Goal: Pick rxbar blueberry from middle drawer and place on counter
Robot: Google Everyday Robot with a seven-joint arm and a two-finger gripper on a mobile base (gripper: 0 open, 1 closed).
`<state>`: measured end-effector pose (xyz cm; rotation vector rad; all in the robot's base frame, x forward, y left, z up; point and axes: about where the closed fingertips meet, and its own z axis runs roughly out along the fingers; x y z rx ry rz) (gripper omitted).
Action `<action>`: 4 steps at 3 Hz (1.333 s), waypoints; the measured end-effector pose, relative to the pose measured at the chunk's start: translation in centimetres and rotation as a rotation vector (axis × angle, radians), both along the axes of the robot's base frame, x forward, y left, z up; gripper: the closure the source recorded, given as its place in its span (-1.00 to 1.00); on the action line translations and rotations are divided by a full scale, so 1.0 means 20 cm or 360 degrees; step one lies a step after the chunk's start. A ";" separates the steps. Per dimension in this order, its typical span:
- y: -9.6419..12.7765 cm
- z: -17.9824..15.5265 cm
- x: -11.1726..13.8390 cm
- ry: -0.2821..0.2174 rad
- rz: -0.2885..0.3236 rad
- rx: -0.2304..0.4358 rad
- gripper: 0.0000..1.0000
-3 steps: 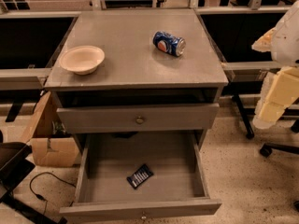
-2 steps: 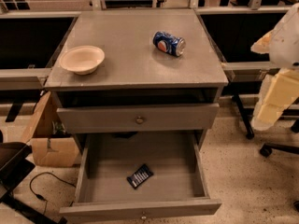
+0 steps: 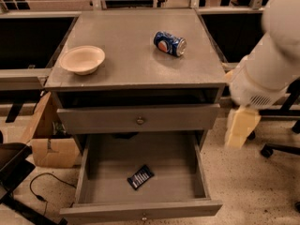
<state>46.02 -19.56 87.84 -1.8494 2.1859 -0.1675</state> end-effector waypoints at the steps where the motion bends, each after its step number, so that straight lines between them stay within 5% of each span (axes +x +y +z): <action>1: 0.05 -0.31 0.01 -0.0046 0.0102 -0.0108 -1.00; 2: 0.11 -0.63 -0.05 -0.0015 0.0237 -0.0218 -1.00; 3: 0.11 -0.63 -0.05 -0.0015 0.0237 -0.0218 -1.00; 4: 0.20 -0.79 -0.03 0.0003 0.0364 -0.0219 -1.00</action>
Offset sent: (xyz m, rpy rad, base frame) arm -0.0139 0.0403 -0.1910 -0.1922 0.0113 0.2345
